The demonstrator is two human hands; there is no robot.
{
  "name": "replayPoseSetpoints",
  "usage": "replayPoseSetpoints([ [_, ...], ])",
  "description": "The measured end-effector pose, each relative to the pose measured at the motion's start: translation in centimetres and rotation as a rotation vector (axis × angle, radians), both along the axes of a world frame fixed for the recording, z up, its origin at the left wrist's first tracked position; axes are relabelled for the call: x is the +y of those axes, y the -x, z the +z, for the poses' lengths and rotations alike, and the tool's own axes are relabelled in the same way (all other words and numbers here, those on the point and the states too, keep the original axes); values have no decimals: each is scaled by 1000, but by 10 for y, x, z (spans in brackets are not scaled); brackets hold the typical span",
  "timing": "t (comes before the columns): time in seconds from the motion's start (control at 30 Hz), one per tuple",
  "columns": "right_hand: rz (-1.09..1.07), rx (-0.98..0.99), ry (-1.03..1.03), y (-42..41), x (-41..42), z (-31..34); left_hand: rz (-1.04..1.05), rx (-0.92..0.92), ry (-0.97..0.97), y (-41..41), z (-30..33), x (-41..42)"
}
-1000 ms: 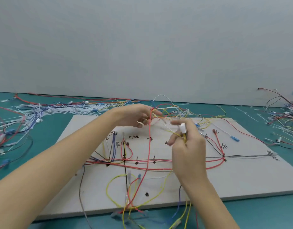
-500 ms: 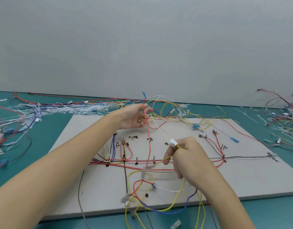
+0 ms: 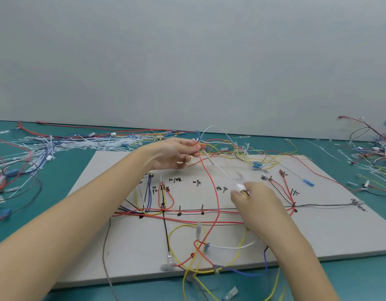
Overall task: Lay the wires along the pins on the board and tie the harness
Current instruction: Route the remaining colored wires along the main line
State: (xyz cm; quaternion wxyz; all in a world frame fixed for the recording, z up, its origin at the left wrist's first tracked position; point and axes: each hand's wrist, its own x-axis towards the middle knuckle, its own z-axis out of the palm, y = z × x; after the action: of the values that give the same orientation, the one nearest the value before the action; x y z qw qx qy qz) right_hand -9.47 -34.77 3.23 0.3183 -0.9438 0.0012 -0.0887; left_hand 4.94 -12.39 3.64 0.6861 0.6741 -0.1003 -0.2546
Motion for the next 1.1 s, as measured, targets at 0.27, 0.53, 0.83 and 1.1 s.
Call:
replayPoseSetpoints([
  [0.27,-81,-30,86,-8,-18,-4,120,213,332,2,-2,7],
  [0.53,-97,73,130,-6,-14,-5,240,186,443,3,2,3],
  [0.83,207,-4,152,2,22,10,56,149,371,6,5,-20],
  [1.1,323,-256,-19,14,26,15,154,-114,67,13,4,-43],
])
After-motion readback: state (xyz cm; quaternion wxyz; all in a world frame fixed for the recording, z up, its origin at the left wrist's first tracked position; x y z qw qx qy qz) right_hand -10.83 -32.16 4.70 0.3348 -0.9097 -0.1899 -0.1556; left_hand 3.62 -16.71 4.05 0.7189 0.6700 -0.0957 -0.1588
